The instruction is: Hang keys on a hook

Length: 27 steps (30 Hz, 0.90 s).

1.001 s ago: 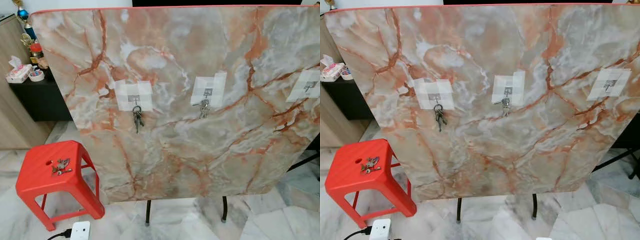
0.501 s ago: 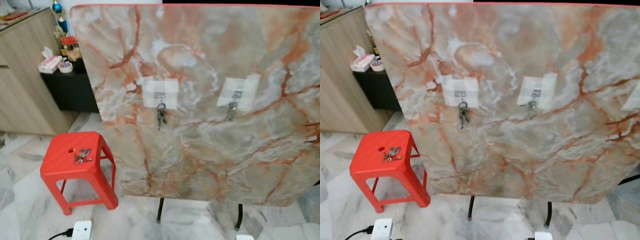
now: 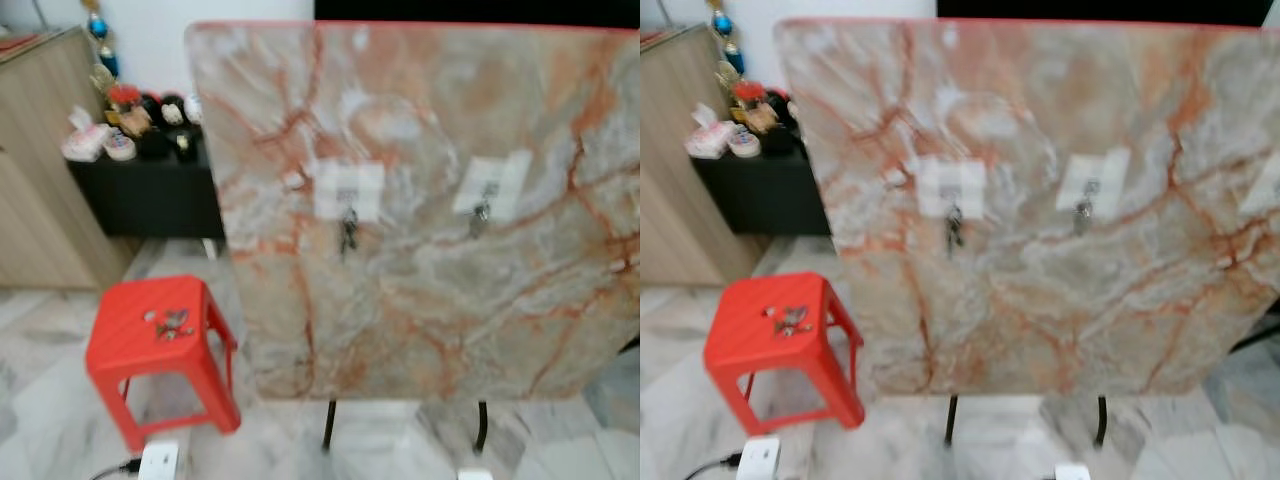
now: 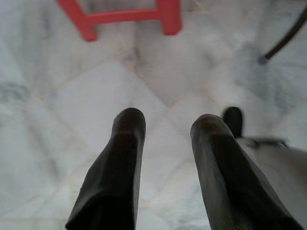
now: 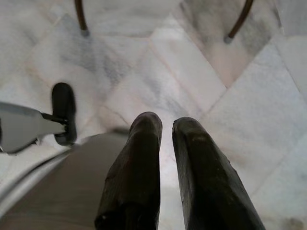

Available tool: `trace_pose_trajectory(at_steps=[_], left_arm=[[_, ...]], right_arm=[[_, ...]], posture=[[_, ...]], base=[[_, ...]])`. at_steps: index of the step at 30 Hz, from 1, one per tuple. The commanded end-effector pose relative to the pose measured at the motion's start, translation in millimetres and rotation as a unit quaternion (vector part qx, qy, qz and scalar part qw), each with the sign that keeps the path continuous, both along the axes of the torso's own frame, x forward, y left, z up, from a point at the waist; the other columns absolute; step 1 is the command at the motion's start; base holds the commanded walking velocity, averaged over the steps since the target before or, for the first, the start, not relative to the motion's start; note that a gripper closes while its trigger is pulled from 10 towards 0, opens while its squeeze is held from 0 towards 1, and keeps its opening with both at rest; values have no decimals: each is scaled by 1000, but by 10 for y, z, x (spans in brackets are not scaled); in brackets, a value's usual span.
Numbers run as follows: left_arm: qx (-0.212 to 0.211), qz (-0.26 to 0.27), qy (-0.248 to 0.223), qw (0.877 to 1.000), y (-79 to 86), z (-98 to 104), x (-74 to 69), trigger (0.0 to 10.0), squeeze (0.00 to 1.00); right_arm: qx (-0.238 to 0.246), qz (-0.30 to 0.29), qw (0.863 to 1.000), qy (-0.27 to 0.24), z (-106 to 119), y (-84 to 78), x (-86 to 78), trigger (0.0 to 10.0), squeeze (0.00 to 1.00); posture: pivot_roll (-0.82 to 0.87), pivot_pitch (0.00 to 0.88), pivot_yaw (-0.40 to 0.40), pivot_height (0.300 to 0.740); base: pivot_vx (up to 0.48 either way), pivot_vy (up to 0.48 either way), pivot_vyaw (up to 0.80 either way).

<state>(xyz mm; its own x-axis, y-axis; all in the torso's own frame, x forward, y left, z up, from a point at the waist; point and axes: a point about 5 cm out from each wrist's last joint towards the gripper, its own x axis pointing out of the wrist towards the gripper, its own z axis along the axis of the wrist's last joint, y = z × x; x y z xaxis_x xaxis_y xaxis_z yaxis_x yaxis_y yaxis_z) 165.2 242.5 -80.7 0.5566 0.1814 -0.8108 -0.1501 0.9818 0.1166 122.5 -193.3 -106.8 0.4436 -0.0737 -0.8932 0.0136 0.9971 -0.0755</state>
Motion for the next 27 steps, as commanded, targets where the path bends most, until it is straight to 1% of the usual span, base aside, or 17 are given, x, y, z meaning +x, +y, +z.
trace_pose_trajectory(at_steps=[1, 20, 27], left_arm=[[-3, -3, 13, 1000, -19, -35, -66, 10000, 0], [-5, 0, 16, 1000, -31, -45, -79, 10000, 0], [-6, 4, 16, 1000, -13, -42, -82, 10000, 0]], right_arm=[[-3, 0, 1000, -2, 7, -28, 8, 10000, 0], [1, -3, 1000, -1, 11, -19, 32, 10000, 0], [7, 0, 1000, -11, 26, 43, 104, 10000, 0]], posture=[[6, 0, 12, 740], [10, 0, 13, 740], [10, 0, 12, 740]], base=[[0, 352, 800], [0, 354, 0], [0, 352, 0]])
